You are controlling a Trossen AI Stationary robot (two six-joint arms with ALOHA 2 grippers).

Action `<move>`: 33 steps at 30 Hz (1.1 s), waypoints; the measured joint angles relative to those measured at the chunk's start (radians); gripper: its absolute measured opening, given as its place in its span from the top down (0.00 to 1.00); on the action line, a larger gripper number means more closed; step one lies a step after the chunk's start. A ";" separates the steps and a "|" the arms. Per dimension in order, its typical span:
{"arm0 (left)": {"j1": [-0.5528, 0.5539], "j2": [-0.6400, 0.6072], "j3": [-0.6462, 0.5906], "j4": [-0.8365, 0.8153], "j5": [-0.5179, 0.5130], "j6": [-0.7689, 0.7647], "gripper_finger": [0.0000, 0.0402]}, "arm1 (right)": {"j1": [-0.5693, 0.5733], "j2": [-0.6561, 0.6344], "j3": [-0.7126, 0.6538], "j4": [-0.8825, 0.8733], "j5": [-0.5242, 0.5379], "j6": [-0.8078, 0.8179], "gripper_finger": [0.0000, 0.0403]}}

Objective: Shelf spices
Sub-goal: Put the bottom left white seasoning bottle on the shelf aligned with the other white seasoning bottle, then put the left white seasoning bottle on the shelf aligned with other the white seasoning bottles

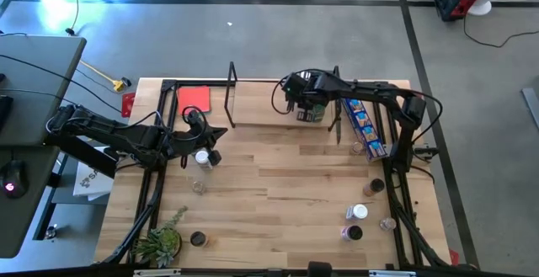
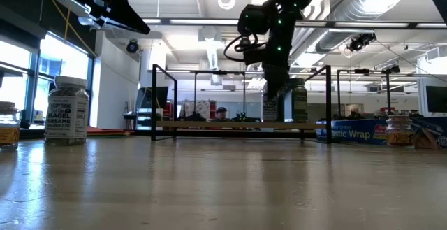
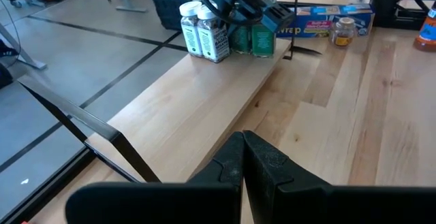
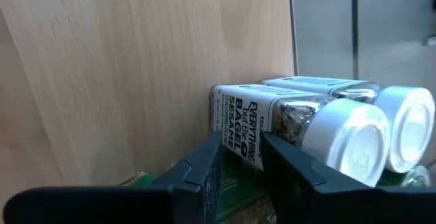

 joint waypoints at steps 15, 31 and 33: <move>0.000 0.000 0.000 0.000 0.007 -0.006 1.00 | 0.068 -0.016 0.000 0.010 0.146 -0.064 0.76; 0.001 -0.006 0.045 0.014 0.182 -0.030 1.00 | 0.182 -0.275 -0.327 0.528 -0.514 0.108 0.76; -0.004 -0.006 0.080 -0.045 0.279 0.030 1.00 | 0.220 -0.288 -0.420 0.676 -0.534 0.168 0.76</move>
